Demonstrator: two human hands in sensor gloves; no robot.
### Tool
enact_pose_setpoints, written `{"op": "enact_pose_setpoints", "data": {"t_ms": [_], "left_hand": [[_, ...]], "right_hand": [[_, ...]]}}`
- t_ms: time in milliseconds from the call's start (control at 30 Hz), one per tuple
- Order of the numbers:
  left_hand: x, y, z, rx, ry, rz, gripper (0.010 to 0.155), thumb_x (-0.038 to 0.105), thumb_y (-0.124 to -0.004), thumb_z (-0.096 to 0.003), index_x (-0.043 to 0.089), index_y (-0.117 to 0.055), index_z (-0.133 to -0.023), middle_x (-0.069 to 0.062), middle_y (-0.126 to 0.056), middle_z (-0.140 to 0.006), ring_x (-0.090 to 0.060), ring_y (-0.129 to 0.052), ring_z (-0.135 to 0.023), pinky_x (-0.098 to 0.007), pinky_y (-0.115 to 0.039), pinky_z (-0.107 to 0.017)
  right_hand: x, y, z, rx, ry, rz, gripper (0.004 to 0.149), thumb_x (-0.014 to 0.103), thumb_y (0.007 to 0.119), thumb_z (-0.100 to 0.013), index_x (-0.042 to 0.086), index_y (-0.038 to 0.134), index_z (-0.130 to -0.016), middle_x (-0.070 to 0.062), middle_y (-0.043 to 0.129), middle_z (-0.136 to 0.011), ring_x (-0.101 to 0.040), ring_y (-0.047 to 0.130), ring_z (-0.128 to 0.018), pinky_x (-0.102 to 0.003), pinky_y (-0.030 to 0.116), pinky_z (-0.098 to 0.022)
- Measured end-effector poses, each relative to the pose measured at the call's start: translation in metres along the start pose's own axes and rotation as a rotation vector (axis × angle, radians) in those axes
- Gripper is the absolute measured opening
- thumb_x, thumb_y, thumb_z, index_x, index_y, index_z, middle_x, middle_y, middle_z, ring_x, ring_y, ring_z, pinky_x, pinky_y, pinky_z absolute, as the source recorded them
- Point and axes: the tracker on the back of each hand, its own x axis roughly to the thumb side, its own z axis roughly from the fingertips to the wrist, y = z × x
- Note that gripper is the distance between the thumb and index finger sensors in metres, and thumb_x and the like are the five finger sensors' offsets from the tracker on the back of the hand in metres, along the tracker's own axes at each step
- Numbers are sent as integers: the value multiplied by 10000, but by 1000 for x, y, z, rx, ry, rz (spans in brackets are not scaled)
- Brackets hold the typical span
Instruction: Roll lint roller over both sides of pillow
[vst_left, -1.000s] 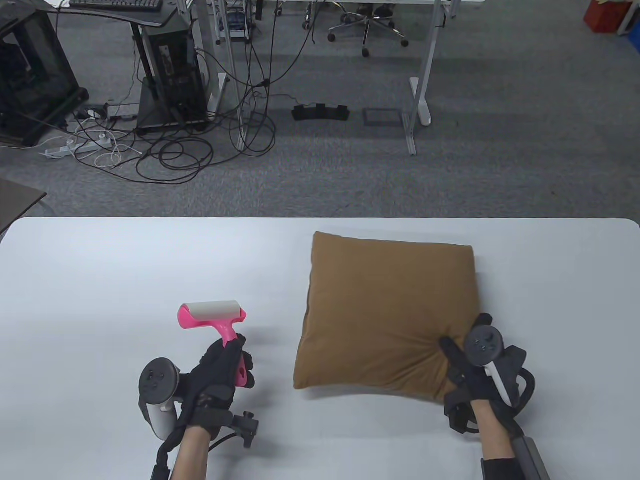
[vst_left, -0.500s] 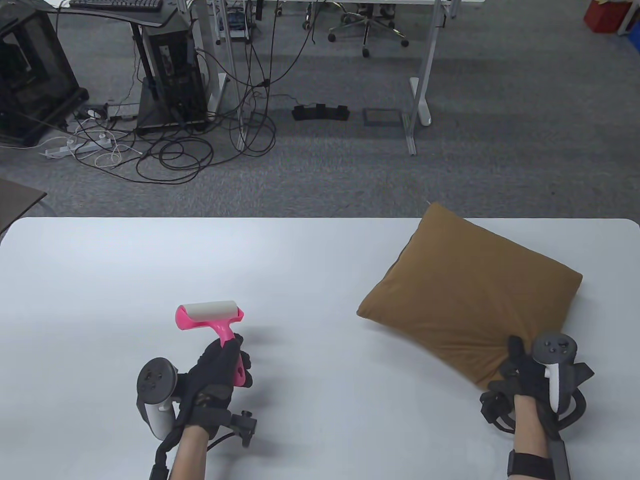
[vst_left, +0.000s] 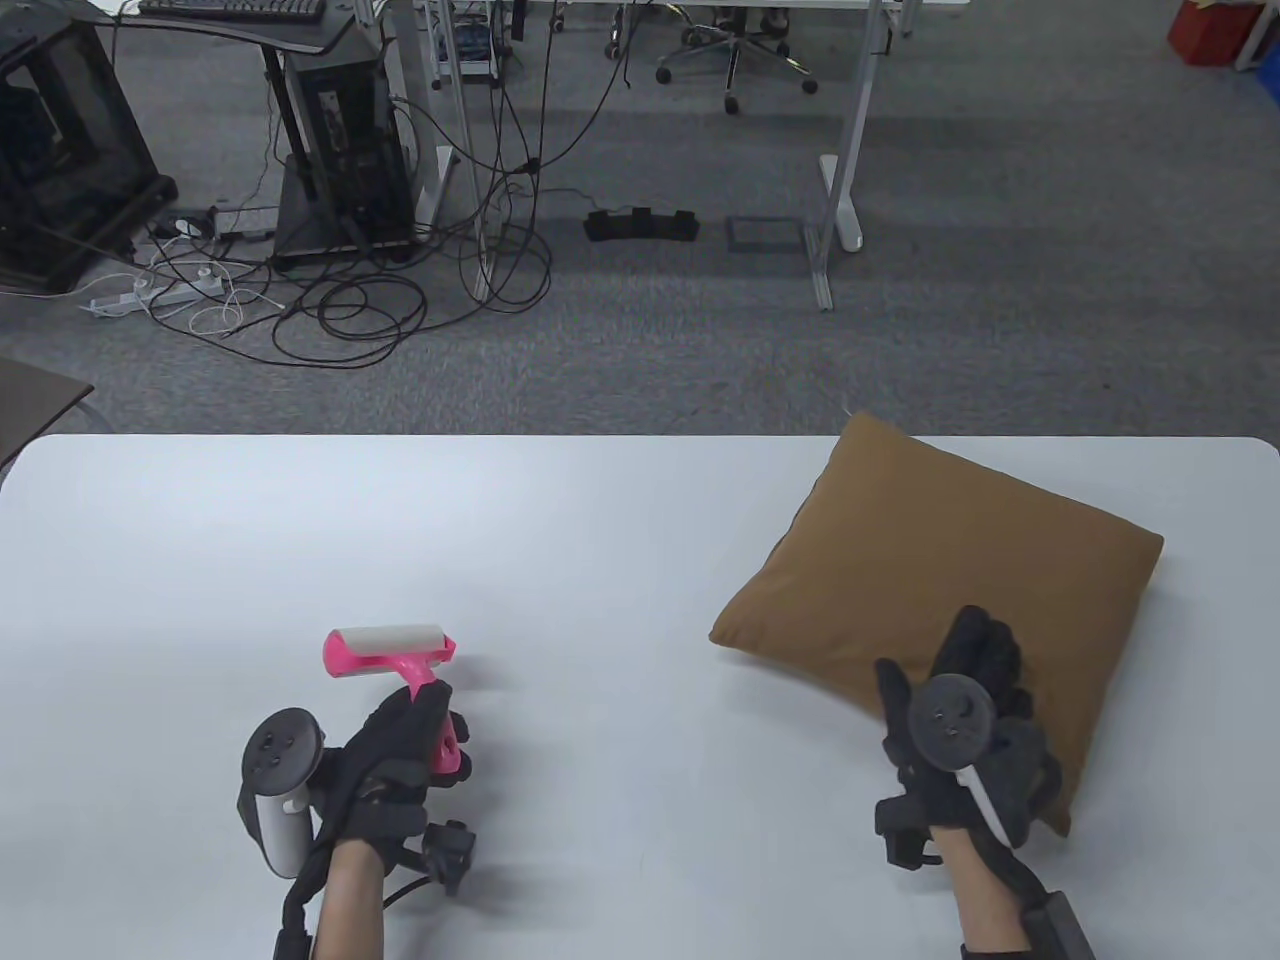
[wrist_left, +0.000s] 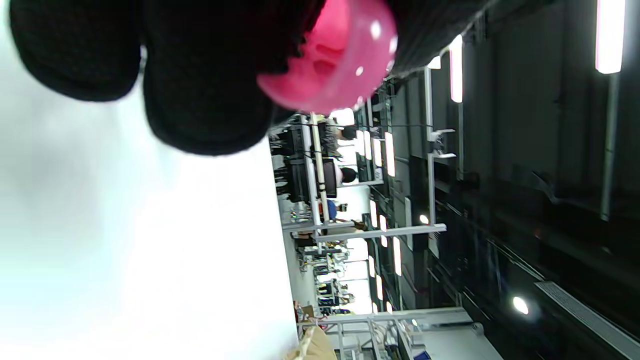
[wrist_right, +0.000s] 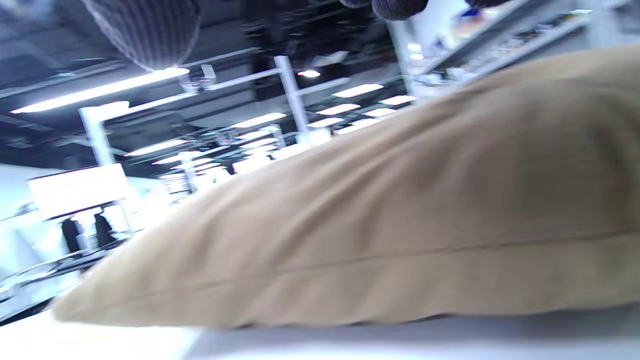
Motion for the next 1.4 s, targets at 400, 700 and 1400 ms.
{"op": "enact_pose_setpoints", "data": {"t_ms": [400, 700, 1400], "left_hand": [[-26, 41, -5, 113, 273, -211, 699, 495, -685, -533, -5, -634, -1020, -183, -803, -789, -265, -931, -459, -584, -736, -471], [-13, 41, -2, 238, 319, -623, 684, 528, -794, -482, 14, -812, -933, -134, -959, -641, -250, -1010, -291, -551, -820, -365], [46, -12, 23, 364, -110, -826, 635, 627, -779, -450, 94, -947, -753, -60, -1030, -492, -214, -1042, -194, -516, -865, -300]], "right_hand": [[60, 28, 40, 76, -326, 80, 857, 543, 579, -582, 81, 68, -1091, -328, 237, -1149, -540, 437, -1018, -732, 484, -624], [78, 47, 55, 184, -417, 115, 855, 543, 579, -582, 78, 75, -1093, -332, 246, -1148, -544, 448, -1012, -732, 491, -621], [80, 51, 58, 257, -422, 91, 840, 541, 578, -584, 71, 113, -1103, -323, 254, -1152, -546, 439, -1012, -734, 487, -620]]}}
